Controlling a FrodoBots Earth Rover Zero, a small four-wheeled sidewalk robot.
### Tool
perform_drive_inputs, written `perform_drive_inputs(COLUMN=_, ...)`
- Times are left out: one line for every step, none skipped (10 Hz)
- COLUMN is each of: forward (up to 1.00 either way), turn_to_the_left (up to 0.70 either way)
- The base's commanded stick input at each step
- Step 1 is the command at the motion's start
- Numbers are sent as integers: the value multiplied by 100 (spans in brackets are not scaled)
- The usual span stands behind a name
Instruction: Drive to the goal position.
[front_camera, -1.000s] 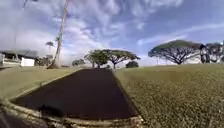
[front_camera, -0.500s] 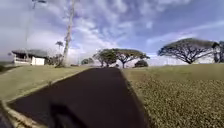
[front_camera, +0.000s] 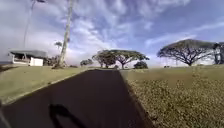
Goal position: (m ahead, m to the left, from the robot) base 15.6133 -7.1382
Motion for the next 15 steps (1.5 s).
perform_drive_inputs(forward=70, turn_to_the_left=0)
perform_drive_inputs(forward=70, turn_to_the_left=0)
perform_drive_inputs(forward=70, turn_to_the_left=0)
perform_drive_inputs(forward=70, turn_to_the_left=0)
perform_drive_inputs(forward=70, turn_to_the_left=0)
perform_drive_inputs(forward=70, turn_to_the_left=0)
perform_drive_inputs(forward=70, turn_to_the_left=0)
perform_drive_inputs(forward=70, turn_to_the_left=0)
perform_drive_inputs(forward=70, turn_to_the_left=0)
perform_drive_inputs(forward=70, turn_to_the_left=0)
perform_drive_inputs(forward=70, turn_to_the_left=0)
perform_drive_inputs(forward=70, turn_to_the_left=0)
perform_drive_inputs(forward=70, turn_to_the_left=0)
perform_drive_inputs(forward=70, turn_to_the_left=0)
perform_drive_inputs(forward=70, turn_to_the_left=0)
